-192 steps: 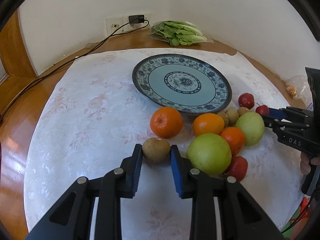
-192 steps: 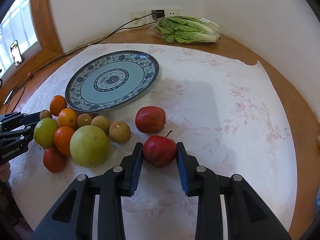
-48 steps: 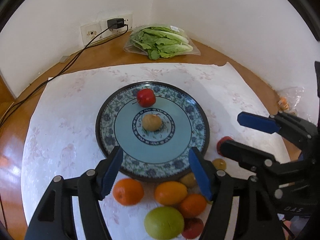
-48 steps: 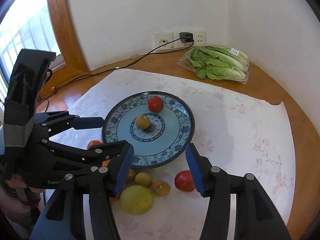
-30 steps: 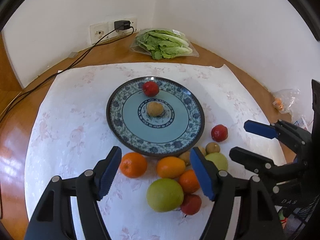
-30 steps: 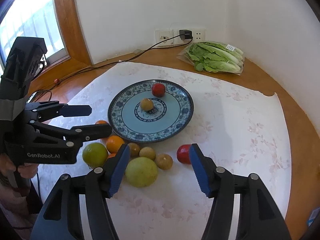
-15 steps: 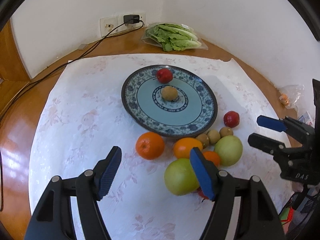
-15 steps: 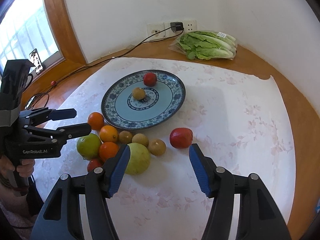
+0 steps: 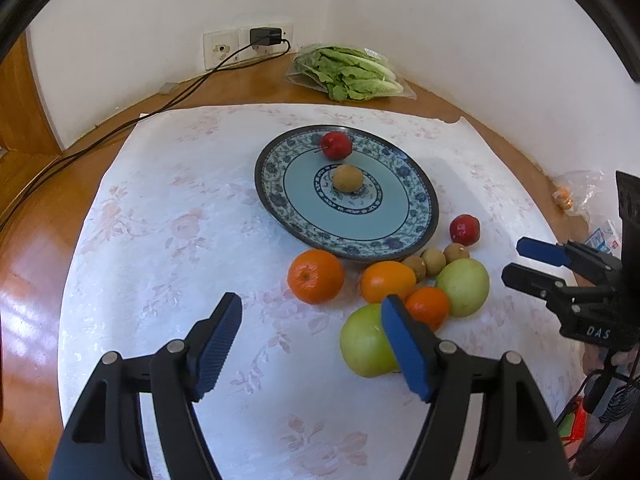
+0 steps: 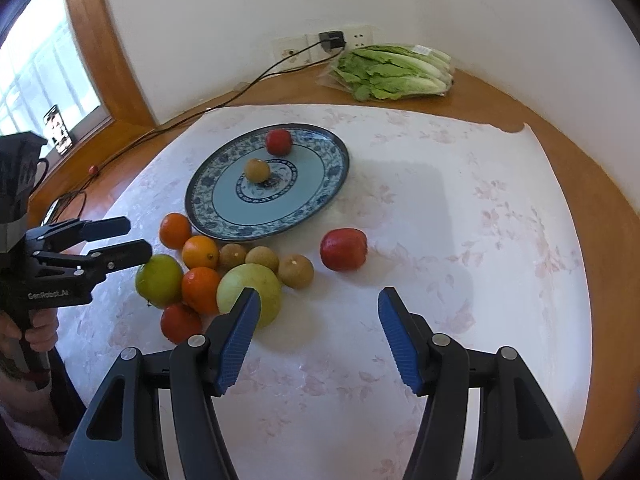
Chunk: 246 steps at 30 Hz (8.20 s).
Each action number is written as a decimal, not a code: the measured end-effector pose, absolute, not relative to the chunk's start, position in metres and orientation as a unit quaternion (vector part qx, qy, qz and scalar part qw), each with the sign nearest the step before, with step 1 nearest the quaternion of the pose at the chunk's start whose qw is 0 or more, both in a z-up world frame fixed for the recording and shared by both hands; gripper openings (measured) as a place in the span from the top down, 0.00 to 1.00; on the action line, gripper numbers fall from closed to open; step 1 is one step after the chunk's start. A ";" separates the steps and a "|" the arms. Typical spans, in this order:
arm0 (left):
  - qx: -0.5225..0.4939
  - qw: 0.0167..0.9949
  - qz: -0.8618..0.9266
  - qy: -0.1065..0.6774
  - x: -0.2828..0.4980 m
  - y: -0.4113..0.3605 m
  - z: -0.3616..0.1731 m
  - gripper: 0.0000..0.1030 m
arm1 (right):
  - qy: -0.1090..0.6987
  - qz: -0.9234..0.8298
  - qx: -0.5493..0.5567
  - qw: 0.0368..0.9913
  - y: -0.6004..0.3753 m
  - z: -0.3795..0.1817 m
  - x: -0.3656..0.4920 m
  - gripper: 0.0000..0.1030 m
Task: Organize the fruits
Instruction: 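Withdraw both tools from the plate back toward the fruit cluster, then close the left tool around the large green pomelo, then lift the pomelo with the left tool while the right tool grasps a green apple, then carry the pomelo over the plate with the left tool while the right tool carries the green apple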
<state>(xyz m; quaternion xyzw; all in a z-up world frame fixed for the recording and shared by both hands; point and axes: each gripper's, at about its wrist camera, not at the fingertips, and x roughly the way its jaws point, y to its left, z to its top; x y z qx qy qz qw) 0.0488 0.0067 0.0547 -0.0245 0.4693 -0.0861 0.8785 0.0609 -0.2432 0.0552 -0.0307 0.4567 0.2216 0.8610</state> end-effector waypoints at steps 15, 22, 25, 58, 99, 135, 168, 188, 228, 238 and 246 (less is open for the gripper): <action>-0.021 0.878 -0.105 0.467 0.039 0.013 0.055 0.26 | 0.469 0.206 -0.019 0.858 -0.243 0.051 0.057 0.39; -0.021 0.878 -0.112 0.465 0.031 0.007 0.056 0.26 | 0.462 0.222 -0.024 0.858 -0.233 0.054 0.049 0.39; -0.024 0.878 -0.114 0.464 0.029 0.005 0.056 0.26 | 0.462 0.228 -0.024 0.857 -0.229 0.054 0.047 0.39; -0.044 0.877 -0.139 0.457 0.023 -0.018 0.038 0.44 | 0.474 0.268 -0.029 0.838 -0.211 0.033 0.058 0.39; -0.057 0.872 -0.124 0.470 0.033 -0.019 0.024 0.55 | 0.475 0.272 -0.033 0.836 -0.209 0.022 0.058 0.37; -0.072 0.876 -0.112 0.464 0.026 -0.013 0.034 0.55 | 0.453 0.299 -0.005 0.840 -0.218 0.034 0.049 0.64; -0.060 0.880 -0.106 0.459 0.031 -0.017 0.053 0.55 | 0.468 0.311 -0.032 0.827 -0.206 0.031 0.061 0.52; -0.039 0.883 -0.113 0.454 0.053 -0.017 0.074 0.55 | 0.462 0.325 -0.025 0.825 -0.211 0.059 0.061 0.55; -0.027 0.877 -0.105 0.467 0.131 -0.019 0.061 0.55 | 0.440 0.275 -0.002 0.855 -0.205 0.084 0.143 0.55; 0.004 0.888 -0.082 0.453 0.139 -0.018 0.052 0.55 | 0.436 0.263 -0.008 0.861 -0.193 0.062 0.157 0.55; 0.008 0.890 -0.082 0.449 0.142 -0.020 0.048 0.55 | 0.438 0.262 -0.030 0.860 -0.182 0.053 0.162 0.55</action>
